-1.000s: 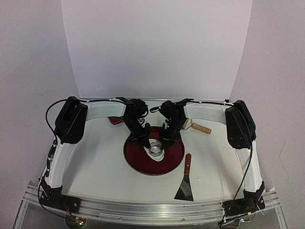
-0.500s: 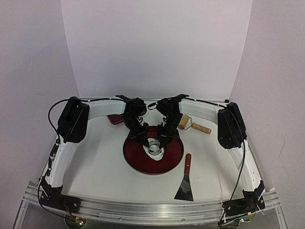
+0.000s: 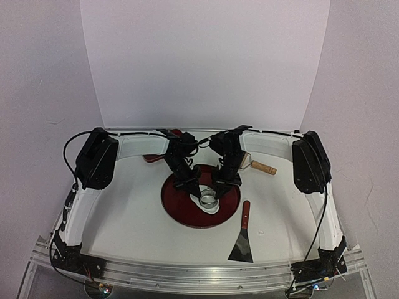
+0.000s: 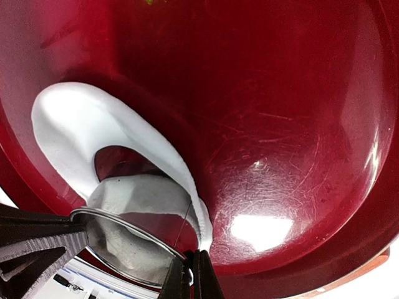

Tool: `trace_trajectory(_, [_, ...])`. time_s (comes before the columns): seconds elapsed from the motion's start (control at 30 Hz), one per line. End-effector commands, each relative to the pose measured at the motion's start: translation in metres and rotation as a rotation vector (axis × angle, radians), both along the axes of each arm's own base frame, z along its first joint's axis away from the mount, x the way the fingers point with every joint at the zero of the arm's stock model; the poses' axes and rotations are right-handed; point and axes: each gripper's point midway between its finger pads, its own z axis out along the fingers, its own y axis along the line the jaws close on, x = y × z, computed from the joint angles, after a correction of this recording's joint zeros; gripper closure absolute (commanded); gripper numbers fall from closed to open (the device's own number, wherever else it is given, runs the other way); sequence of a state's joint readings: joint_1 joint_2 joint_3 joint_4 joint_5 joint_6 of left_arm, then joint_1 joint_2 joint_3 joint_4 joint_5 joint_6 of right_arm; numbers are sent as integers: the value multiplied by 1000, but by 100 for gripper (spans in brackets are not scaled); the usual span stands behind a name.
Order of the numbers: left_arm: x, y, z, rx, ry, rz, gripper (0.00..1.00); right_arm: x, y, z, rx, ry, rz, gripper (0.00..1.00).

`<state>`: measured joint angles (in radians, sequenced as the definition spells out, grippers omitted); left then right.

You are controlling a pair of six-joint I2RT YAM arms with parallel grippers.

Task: Roll out the dumpling wrappers from the dough

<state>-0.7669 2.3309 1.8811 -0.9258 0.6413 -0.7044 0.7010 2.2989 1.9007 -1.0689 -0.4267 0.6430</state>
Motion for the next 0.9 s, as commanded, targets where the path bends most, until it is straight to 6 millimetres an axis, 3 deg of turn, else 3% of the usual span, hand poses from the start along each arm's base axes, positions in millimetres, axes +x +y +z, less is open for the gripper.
trace_trajectory(0.0, [-15,45,-53,270,97,34,100,25,-18,-30,-125,-25,-64,100])
trace_trajectory(0.13, [5,69,-56,332,36,74,100,47,-2,-28,-78,-94,-51,100])
trace_trajectory(0.23, [13,74,-57,326,13,79,100,58,3,-26,-60,-137,-50,100])
trace_trajectory(0.4, [5,62,-53,285,3,42,100,40,-12,-33,-92,-111,-42,100])
trace_trajectory(0.6, [-18,36,-46,236,-9,-3,100,22,-35,-22,-130,-125,-41,100])
trace_trajectory(0.87, [-7,38,-39,271,-64,-18,100,29,-24,-21,-93,-139,-36,100])
